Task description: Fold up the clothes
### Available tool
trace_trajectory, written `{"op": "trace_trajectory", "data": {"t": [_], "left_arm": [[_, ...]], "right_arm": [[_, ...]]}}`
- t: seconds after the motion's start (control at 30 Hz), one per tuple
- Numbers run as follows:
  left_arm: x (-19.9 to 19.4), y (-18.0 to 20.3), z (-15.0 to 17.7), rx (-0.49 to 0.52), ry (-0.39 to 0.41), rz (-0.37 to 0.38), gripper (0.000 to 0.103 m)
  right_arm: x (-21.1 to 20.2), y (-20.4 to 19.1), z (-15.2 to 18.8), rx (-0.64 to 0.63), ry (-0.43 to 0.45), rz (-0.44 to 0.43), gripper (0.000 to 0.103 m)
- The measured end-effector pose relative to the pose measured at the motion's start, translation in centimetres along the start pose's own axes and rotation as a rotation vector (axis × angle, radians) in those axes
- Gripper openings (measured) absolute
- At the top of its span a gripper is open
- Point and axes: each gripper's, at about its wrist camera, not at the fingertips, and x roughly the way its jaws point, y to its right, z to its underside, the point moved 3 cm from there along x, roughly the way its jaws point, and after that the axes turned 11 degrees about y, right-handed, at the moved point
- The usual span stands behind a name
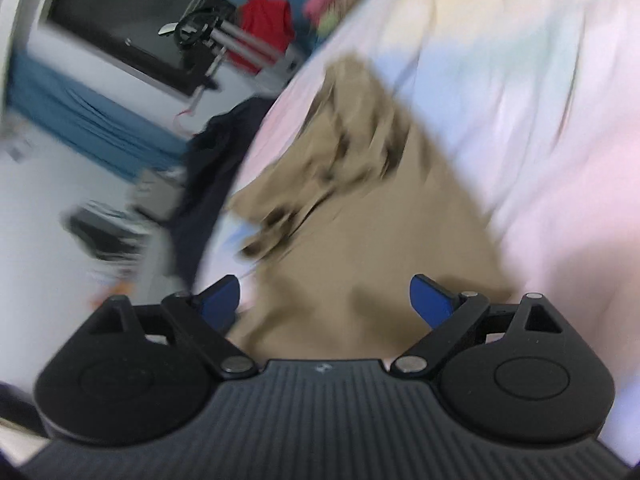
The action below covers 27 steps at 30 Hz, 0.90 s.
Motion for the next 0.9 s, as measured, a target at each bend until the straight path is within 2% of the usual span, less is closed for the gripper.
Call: {"op": "trace_trajectory", "data": {"t": [0.1, 0.13, 0.2, 0.27, 0.33, 0.47, 0.63, 0.7, 0.77, 0.9], "left_arm": [[2.0, -1.9, 0.7, -0.039, -0.091, -0.112, 0.038], [2.3, -2.2, 0.7, -0.054, -0.092, -0.125, 0.032], [2.2, -2.1, 0.1, -0.077, -0.047, -0.104, 0.031], [1.8, -1.4, -0.2, -0.063, 0.004, -0.067, 0.021], [1.2, -0.6, -0.5, -0.040, 0.056, -0.027, 0.016], [1.0, 0.7, -1.0, -0.017, 0.124, 0.048, 0.014], [1.9, 1.0, -1.4, -0.029, 0.136, 0.053, 0.014], [0.9, 0.3, -1.7, -0.027, 0.136, 0.056, 0.014], [-0.2, 0.2, -2.0, -0.008, 0.148, 0.054, 0.013], [-2.6, 2.0, -2.4, 0.055, 0.223, 0.081, 0.010]], "right_arm": [[1.7, 1.5, 2.6, 0.169, -0.130, -0.024, 0.094], [2.3, 1.9, 3.5, 0.207, -0.165, -0.022, 0.094], [2.9, 2.7, 4.4, 0.239, -0.190, -0.005, 0.094], [3.5, 3.4, 5.3, 0.263, -0.206, 0.015, 0.094], [3.5, 4.2, 5.1, 0.297, -0.161, 0.027, 0.092], [2.6, 5.3, 3.6, 0.327, -0.003, 0.042, 0.091], [1.8, 6.3, 2.5, 0.322, 0.113, 0.093, 0.062], [1.4, 6.1, 2.2, 0.287, 0.136, 0.099, 0.028], [0.9, 5.4, 1.9, 0.236, 0.169, 0.099, 0.017], [-0.9, 3.2, 1.1, 0.064, 0.266, 0.070, 0.012]]}}
